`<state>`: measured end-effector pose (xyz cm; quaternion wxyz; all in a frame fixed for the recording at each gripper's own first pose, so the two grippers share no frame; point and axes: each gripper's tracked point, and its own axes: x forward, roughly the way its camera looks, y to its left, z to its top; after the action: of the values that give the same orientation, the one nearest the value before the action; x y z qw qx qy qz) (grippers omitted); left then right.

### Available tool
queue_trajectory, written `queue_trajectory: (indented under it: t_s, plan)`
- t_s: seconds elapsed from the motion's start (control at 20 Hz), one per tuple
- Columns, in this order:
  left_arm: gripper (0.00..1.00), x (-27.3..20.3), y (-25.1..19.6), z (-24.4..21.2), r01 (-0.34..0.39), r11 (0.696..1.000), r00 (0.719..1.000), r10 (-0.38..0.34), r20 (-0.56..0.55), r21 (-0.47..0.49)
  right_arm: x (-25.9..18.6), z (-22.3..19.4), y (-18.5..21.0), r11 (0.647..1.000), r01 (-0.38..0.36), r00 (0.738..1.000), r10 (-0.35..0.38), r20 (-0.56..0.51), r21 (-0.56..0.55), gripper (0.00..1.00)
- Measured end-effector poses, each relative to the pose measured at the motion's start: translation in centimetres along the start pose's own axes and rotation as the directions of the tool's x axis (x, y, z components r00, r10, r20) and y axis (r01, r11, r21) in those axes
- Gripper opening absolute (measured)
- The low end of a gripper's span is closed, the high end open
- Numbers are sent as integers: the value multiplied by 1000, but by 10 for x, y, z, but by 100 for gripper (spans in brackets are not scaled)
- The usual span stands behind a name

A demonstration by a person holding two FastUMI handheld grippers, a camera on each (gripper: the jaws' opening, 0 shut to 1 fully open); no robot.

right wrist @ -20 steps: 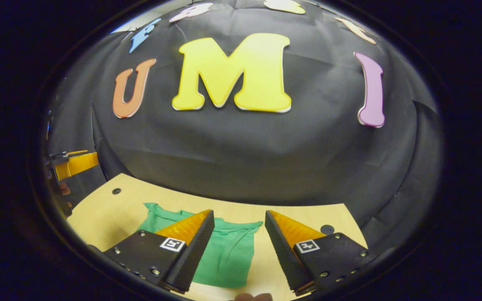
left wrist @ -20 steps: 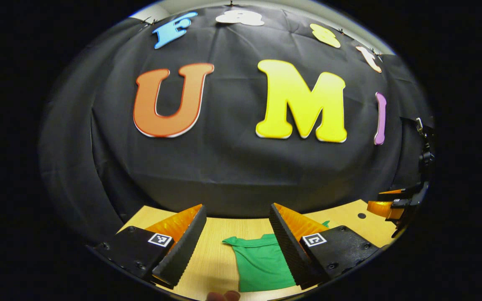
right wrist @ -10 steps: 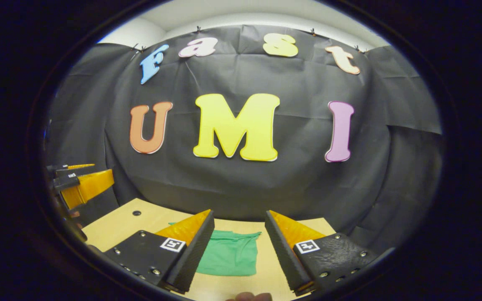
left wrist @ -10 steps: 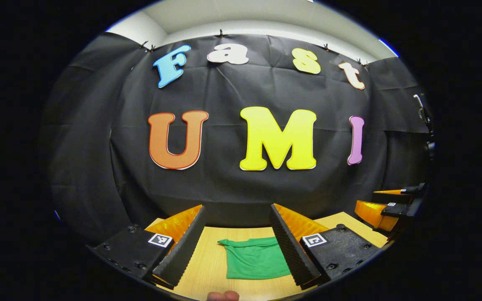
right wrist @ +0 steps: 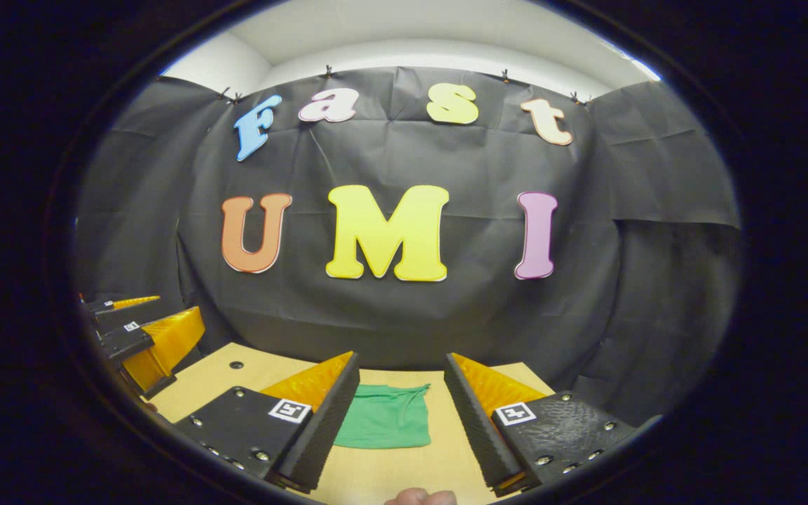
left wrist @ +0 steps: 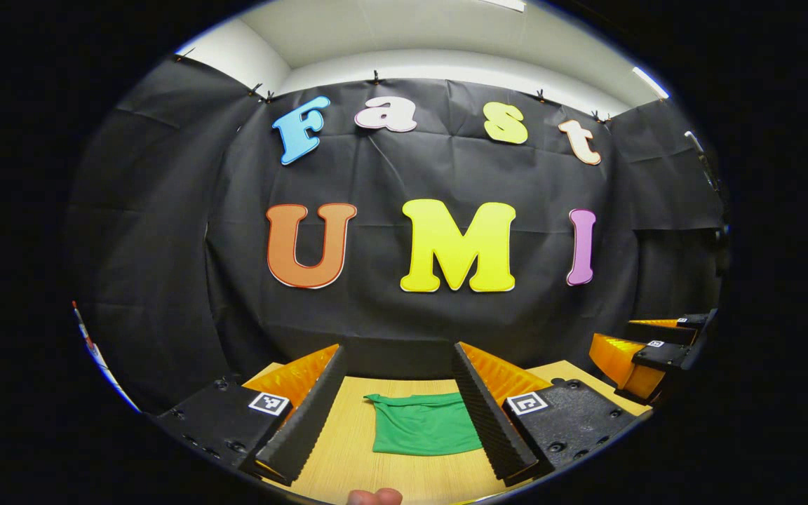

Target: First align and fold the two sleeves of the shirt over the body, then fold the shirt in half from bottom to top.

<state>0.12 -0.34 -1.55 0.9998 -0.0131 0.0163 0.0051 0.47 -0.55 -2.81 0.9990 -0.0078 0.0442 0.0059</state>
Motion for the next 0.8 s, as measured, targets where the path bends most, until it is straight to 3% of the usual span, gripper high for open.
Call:
queue_trajectory:
  t_s: [0.05, 0.55, 0.6, 0.75, 0.8]
  plan:
    - [97, -1, -1, 0, 1, 1000, 1000, -1, 0, 1, -1, 2, 1, 1000, 3, 1000, -3, 10, -14, 82]
    - [100, 1, -3, 2, 4, 1000, 1000, -4, 7, 7, -5, 7, 4, 1000, -2, 1000, 2, 15, -31, 80]
    - [96, 0, -4, 1, 3, 1000, 1000, -3, 5, 7, -6, 8, 4, 999, -4, 1000, 4, 15, -34, 80]
    - [100, 0, -5, 4, 2, 1000, 1000, -2, 12, 11, -7, 9, 4, 1000, -7, 1000, 7, 13, -28, 82]
    - [96, 0, -5, 4, 1, 1000, 1000, -1, 14, 12, -8, 9, 3, 1000, -7, 1000, 7, 14, -25, 80]
